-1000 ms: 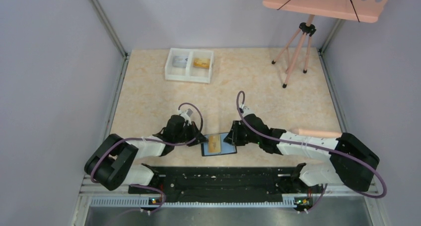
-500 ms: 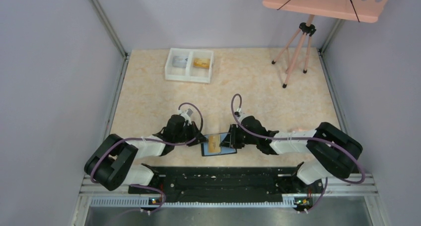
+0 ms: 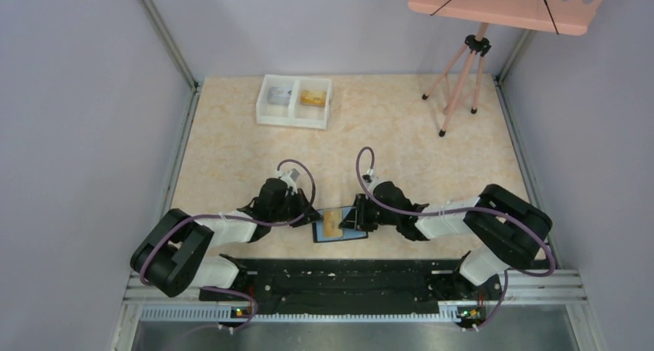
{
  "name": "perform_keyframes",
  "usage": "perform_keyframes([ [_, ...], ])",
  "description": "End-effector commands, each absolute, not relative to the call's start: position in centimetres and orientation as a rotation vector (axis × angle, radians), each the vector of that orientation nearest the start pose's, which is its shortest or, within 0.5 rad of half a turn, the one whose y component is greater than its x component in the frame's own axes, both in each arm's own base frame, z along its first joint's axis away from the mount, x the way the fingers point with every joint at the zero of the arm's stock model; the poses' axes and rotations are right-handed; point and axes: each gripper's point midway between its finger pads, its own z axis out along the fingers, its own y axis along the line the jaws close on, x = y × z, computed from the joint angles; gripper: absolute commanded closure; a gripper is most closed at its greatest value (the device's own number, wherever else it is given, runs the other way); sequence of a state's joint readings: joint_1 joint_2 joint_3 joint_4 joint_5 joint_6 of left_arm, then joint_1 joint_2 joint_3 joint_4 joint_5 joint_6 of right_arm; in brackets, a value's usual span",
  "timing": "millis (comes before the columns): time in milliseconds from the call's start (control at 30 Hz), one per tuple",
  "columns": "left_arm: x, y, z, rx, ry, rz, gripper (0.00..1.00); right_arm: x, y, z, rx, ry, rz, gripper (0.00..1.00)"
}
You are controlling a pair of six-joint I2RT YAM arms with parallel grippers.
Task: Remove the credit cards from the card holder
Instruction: Remove the credit card from the card holder.
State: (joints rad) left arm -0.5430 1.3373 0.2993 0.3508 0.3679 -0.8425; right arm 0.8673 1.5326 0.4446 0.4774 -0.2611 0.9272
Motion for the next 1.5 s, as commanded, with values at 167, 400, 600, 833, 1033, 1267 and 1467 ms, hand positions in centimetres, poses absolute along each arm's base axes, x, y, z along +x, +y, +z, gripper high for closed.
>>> perform_keyframes([
  [167,19.5,-21.5,0.3,-0.167,2.540,-0.968,0.93,17.3,32.6,3.5,-0.086,2.426,1.277,0.77],
  [400,19.4,-21.6,0.1,-0.167,2.554,-0.964,0.93,17.2,32.3,3.6,-0.079,2.415,1.301,0.92],
  [600,19.4,-21.8,-0.2,-0.170,2.567,-0.962,0.93,17.2,32.0,4.0,-0.070,2.396,1.332,1.00],
  [833,19.5,-21.8,-0.7,-0.182,2.588,-0.950,0.93,17.4,31.2,4.6,-0.023,2.417,1.276,1.00],
  [1033,19.5,-21.9,-0.8,-0.183,2.599,-0.945,0.94,17.7,29.7,4.8,0.036,2.441,1.185,1.00],
  [1267,19.7,-22.1,-0.2,-0.173,2.594,-0.950,0.93,18.2,27.8,6.2,0.065,2.426,1.117,1.00],
  [1467,20.4,-23.0,2.2,-0.120,2.565,-0.981,0.84,18.5,26.0,8.6,0.015,2.381,1.083,1.00],
])
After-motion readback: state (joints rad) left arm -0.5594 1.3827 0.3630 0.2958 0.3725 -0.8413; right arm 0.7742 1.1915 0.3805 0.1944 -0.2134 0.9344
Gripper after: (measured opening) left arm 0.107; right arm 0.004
